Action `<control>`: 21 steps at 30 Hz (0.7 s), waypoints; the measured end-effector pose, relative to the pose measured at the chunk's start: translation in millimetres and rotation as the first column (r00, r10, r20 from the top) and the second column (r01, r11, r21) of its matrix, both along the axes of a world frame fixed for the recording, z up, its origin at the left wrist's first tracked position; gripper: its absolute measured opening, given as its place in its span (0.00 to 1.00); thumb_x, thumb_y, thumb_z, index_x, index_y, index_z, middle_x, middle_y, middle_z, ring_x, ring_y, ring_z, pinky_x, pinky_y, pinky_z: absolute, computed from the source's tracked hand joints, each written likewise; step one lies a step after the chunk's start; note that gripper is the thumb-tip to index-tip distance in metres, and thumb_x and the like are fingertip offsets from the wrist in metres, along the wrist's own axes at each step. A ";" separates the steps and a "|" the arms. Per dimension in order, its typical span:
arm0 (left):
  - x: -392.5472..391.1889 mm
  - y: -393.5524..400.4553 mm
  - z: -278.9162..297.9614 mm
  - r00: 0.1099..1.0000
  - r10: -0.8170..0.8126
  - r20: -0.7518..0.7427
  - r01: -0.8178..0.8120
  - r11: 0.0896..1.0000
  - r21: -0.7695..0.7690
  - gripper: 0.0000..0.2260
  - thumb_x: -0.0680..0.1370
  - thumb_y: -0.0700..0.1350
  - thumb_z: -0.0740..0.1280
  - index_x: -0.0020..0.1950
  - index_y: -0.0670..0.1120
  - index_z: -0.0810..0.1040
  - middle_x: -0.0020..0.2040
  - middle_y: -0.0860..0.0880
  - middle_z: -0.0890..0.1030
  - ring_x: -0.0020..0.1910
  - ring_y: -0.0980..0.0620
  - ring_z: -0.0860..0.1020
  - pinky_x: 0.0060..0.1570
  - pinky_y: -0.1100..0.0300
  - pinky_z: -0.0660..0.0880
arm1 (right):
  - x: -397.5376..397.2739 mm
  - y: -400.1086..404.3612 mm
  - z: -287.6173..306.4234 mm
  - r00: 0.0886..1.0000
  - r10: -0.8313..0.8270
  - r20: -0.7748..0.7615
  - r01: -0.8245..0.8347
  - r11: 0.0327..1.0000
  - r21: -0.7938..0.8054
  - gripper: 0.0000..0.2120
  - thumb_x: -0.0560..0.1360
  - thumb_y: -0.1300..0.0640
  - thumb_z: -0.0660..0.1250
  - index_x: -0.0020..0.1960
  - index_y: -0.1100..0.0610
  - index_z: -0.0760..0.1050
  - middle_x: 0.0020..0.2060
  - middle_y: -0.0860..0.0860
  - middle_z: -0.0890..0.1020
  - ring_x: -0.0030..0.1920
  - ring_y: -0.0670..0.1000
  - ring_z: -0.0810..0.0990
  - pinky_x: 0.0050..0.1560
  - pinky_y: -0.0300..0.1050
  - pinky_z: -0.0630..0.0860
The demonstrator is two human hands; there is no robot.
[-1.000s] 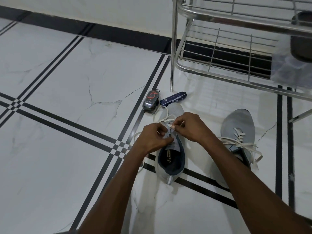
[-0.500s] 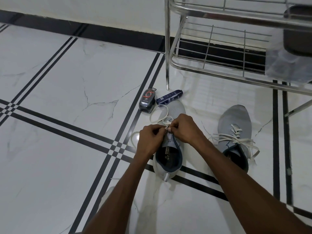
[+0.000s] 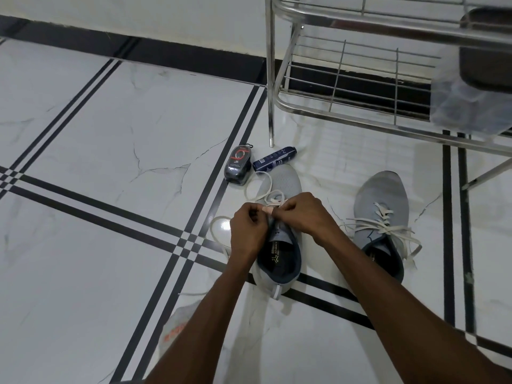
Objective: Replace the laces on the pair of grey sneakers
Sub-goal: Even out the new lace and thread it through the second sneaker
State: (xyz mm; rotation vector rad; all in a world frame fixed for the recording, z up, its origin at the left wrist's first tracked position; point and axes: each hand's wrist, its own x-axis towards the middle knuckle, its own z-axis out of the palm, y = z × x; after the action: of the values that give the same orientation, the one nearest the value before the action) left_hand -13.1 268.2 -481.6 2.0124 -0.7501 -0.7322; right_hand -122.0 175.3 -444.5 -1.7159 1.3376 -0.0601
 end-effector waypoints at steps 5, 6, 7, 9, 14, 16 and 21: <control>9.6 0.4 8.0 0.972 0.216 -0.093 -0.221 0.974 -0.052 0.06 0.83 0.45 0.64 0.54 0.45 0.78 0.46 0.49 0.82 0.47 0.51 0.80 0.48 0.58 0.77 | -5.3 -0.9 -1.1 0.998 -0.057 -0.006 0.057 0.998 0.016 0.05 0.70 0.56 0.73 0.39 0.56 0.87 0.37 0.52 0.87 0.40 0.48 0.83 0.39 0.41 0.77; 21.2 1.8 11.6 0.925 0.361 -0.116 -0.370 0.926 -0.069 0.06 0.84 0.45 0.63 0.54 0.44 0.78 0.45 0.49 0.81 0.45 0.52 0.80 0.47 0.58 0.77 | -5.7 0.0 -1.1 0.996 -0.083 0.012 0.082 0.996 0.031 0.05 0.70 0.56 0.73 0.39 0.57 0.87 0.38 0.53 0.87 0.39 0.47 0.82 0.38 0.40 0.76; 32.8 5.1 16.0 0.863 0.490 -0.121 -0.500 0.863 -0.071 0.07 0.84 0.45 0.62 0.54 0.43 0.77 0.45 0.50 0.80 0.44 0.52 0.79 0.46 0.61 0.76 | -6.6 1.2 -1.5 0.994 -0.102 0.023 0.101 0.994 0.043 0.05 0.70 0.57 0.73 0.39 0.58 0.87 0.38 0.54 0.87 0.39 0.48 0.82 0.38 0.40 0.76; 50.4 13.1 18.7 0.797 0.602 -0.036 -0.603 0.794 -0.075 0.03 0.83 0.41 0.63 0.52 0.45 0.75 0.47 0.50 0.78 0.50 0.49 0.79 0.45 0.64 0.73 | -8.7 3.9 -2.3 0.993 -0.109 0.043 0.107 0.993 0.045 0.05 0.70 0.56 0.73 0.40 0.57 0.87 0.39 0.53 0.87 0.41 0.48 0.83 0.39 0.40 0.77; 36.1 5.6 5.8 0.916 -0.036 0.399 0.049 0.999 -0.023 0.16 0.77 0.46 0.72 0.64 0.48 0.76 0.63 0.49 0.74 0.65 0.47 0.66 0.62 0.53 0.65 | -6.5 -0.1 1.0 0.992 -0.112 0.063 0.111 0.994 0.025 0.05 0.71 0.56 0.74 0.40 0.56 0.87 0.38 0.52 0.86 0.41 0.48 0.83 0.39 0.40 0.77; 27.5 1.1 -0.3 0.860 -0.251 0.444 0.253 0.966 0.057 0.12 0.77 0.53 0.71 0.59 0.53 0.82 0.63 0.52 0.76 0.66 0.47 0.66 0.61 0.52 0.64 | -3.0 -0.3 0.6 0.994 -0.094 0.062 0.092 0.995 0.028 0.06 0.71 0.54 0.75 0.41 0.56 0.87 0.37 0.52 0.86 0.40 0.49 0.83 0.38 0.41 0.77; 20.5 5.4 -0.1 0.908 -0.049 0.417 0.073 0.996 -0.042 0.05 0.80 0.49 0.68 0.49 0.51 0.83 0.51 0.54 0.82 0.57 0.50 0.75 0.58 0.46 0.73 | -8.5 3.4 -5.8 0.991 -0.125 0.057 0.124 0.992 0.010 0.07 0.71 0.54 0.74 0.41 0.57 0.87 0.40 0.55 0.87 0.44 0.50 0.84 0.44 0.46 0.80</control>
State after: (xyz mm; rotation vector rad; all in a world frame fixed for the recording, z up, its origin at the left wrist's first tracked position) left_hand 7.4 273.5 -481.7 2.1256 -1.0703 -0.3077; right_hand -130.5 178.7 -450.3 -1.6118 1.3995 -0.1745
